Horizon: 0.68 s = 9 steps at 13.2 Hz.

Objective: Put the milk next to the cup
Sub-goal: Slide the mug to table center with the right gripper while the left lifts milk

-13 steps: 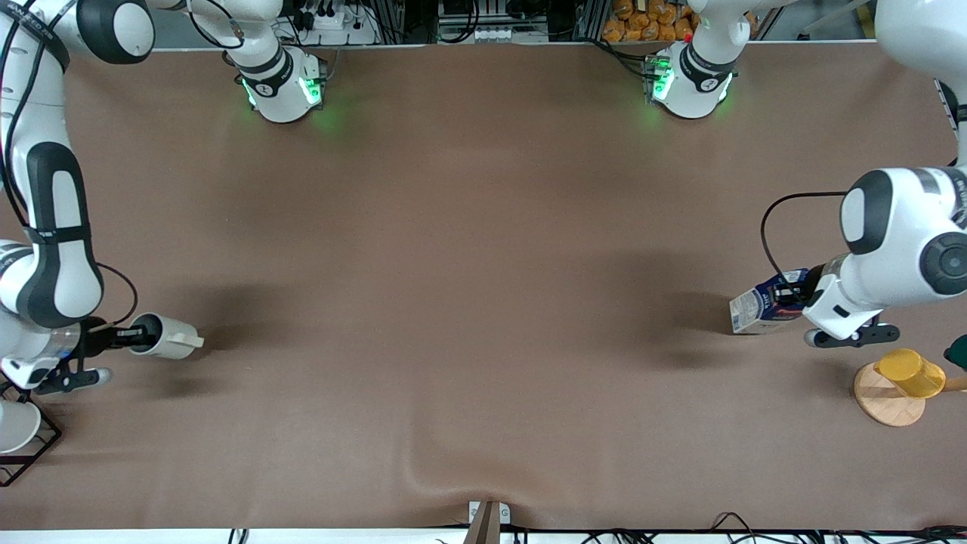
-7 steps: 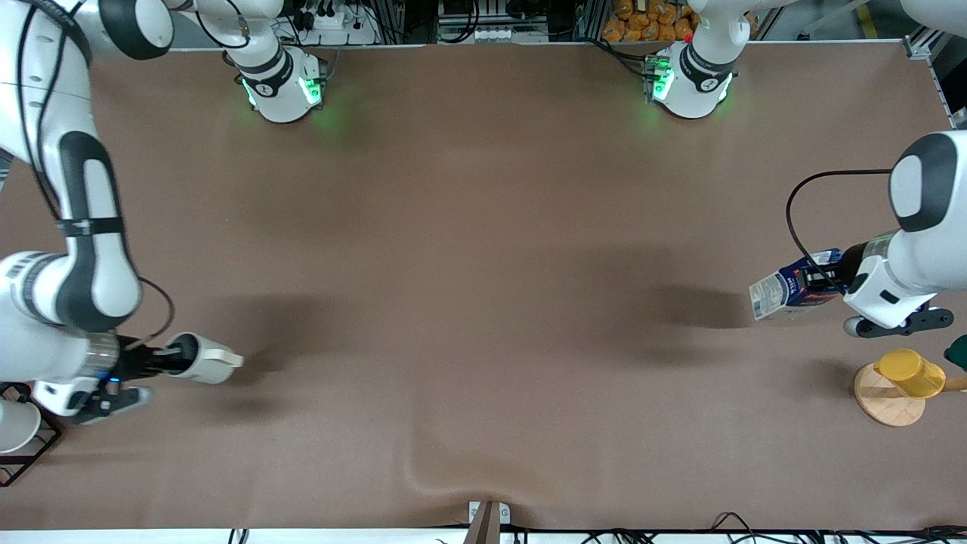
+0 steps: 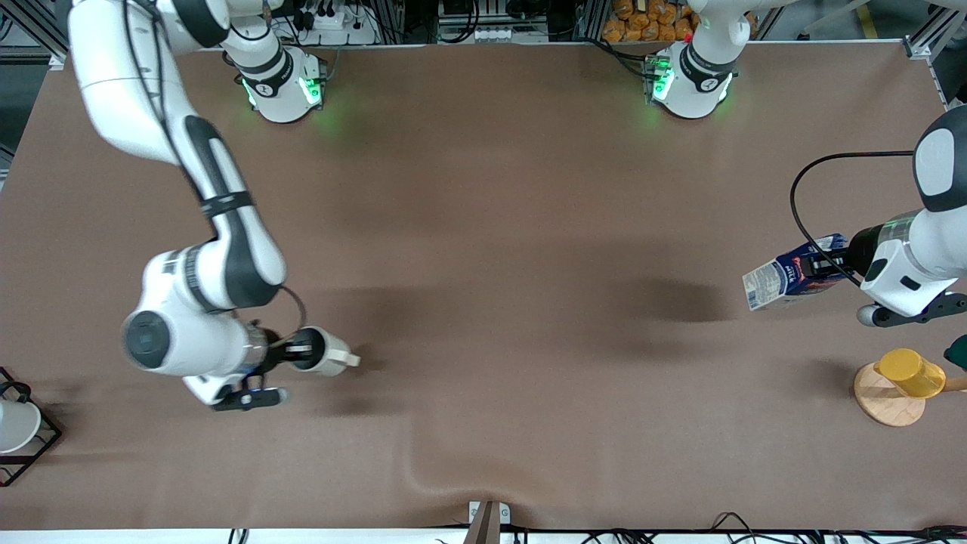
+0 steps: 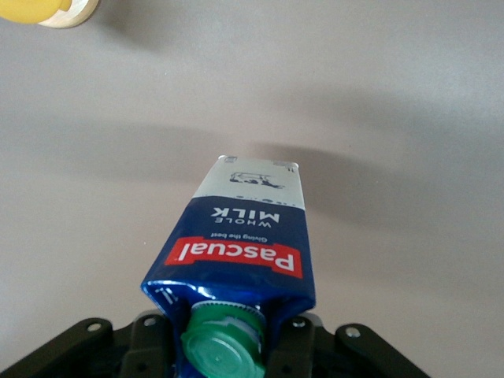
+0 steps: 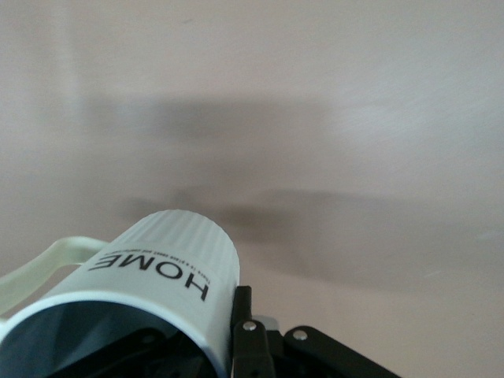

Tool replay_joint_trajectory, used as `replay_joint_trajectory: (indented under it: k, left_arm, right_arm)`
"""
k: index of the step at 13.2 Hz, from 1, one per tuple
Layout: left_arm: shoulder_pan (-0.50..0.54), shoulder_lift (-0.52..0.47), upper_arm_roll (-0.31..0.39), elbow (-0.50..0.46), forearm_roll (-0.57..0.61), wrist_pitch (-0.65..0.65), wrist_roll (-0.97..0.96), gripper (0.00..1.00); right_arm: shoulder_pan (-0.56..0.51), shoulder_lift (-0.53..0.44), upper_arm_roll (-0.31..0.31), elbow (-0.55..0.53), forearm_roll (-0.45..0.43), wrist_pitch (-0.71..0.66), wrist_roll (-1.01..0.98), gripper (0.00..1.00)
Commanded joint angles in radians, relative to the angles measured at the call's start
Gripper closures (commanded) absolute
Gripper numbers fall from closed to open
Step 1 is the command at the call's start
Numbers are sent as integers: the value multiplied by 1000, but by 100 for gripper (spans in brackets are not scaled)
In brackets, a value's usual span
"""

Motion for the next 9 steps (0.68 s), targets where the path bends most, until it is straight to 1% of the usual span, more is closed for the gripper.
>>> replay_joint_trajectory:
  k: [1,4,5,7,9]
  left_arm:
    - [-7,-21,-16,0,-18,-28,-52,70]
    - [-5,-21,-42,0,-22,-37,-96,70]
    - [-5,-21,-51,0,-22,-40,-109,70]
    - [-5,-21,-54,0,-24,-40,-102,70]
    - [-1,-21,-53,0,-45,-40,-100,70]
  right_arm:
    - [115,4,-10,1,9,52,260,100]
    - [279,19,-13,-3,-5,144,541,100]
    - [313,34,-15,-6,-7,182,616,100]
    - [349,62,-16,-6,-8,256,683,100]
    - [378,71,-16,-8,-7,263,761,100]
